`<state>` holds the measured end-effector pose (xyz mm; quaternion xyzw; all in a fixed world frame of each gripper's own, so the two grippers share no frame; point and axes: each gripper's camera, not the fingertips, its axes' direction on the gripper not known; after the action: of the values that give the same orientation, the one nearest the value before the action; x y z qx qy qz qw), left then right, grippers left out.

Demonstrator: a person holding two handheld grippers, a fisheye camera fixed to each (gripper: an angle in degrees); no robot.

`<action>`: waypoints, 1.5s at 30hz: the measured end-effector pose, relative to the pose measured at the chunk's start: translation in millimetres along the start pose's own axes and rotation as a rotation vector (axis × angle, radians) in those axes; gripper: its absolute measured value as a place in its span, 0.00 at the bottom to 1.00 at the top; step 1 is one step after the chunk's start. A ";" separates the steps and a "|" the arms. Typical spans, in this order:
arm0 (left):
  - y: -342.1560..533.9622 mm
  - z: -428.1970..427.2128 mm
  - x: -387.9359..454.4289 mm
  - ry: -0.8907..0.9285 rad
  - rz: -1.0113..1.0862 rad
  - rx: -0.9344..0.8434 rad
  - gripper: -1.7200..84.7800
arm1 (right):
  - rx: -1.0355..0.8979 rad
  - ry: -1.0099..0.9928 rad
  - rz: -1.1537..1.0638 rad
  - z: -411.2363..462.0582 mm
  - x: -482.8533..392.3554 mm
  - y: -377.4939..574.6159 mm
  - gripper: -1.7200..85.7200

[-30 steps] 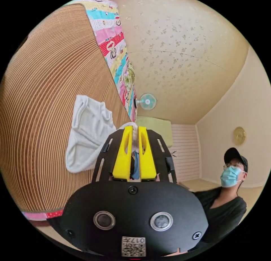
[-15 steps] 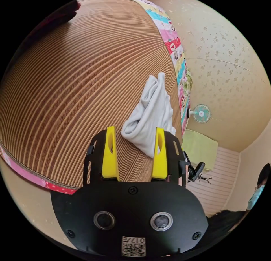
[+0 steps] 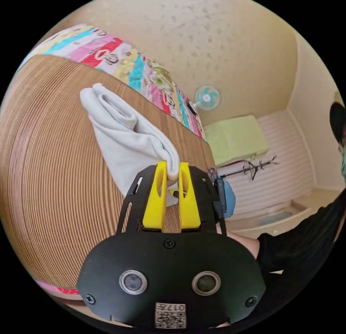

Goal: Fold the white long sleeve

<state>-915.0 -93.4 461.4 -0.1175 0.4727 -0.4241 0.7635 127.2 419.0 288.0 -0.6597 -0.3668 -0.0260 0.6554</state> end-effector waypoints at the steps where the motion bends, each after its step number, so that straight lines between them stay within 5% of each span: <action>1: 0.7 29.8 38.9 -0.016 0.116 -0.069 0.08 | 0.017 -0.055 0.069 -19.3 22.7 15.2 0.02; 10: 99.0 230.2 122.0 0.125 0.305 -0.492 0.12 | -0.115 -0.314 0.296 -99.1 155.8 98.3 0.04; 12: 108.4 224.6 115.8 0.146 0.268 -0.446 0.14 | -0.124 -0.408 0.302 -107.2 171.0 97.6 0.05; 16: 120.3 168.6 66.3 -0.109 0.050 -0.125 0.22 | -0.095 -0.674 0.371 -118.7 201.1 82.7 0.12; 20: 134.8 185.5 -21.9 -0.173 -0.217 -0.225 0.25 | -0.071 -0.961 0.434 -114.3 211.2 60.2 0.22; 23: 154.7 201.0 -52.6 -0.148 -0.322 -0.261 0.18 | -0.074 -1.076 0.504 -103.2 210.1 45.3 0.29; 27: 175.7 219.3 -45.3 0.173 -0.363 -0.366 0.11 | -0.045 -1.173 0.572 -88.2 203.4 23.8 0.32; 31: 204.2 220.9 47.3 0.192 -0.154 -0.511 0.10 | 0.093 -1.377 0.666 -74.8 199.5 6.0 0.29; 34: 220.4 203.4 96.4 0.092 -0.080 -0.475 0.11 | 0.067 -1.323 0.506 -96.8 172.1 1.2 0.27; 39: 236.6 194.5 138.3 0.393 -0.021 -0.529 0.13 | 0.176 -1.242 0.281 -173.4 155.8 2.6 0.24; 45: 261.9 160.6 158.2 0.284 0.024 -0.612 0.14 | 0.369 -0.973 0.270 -224.7 192.5 59.7 0.21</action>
<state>-612.0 -88.5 295.3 -0.2756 0.6810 -0.2656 0.6243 398.9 314.7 368.0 -0.5106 -0.5386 0.4323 0.5122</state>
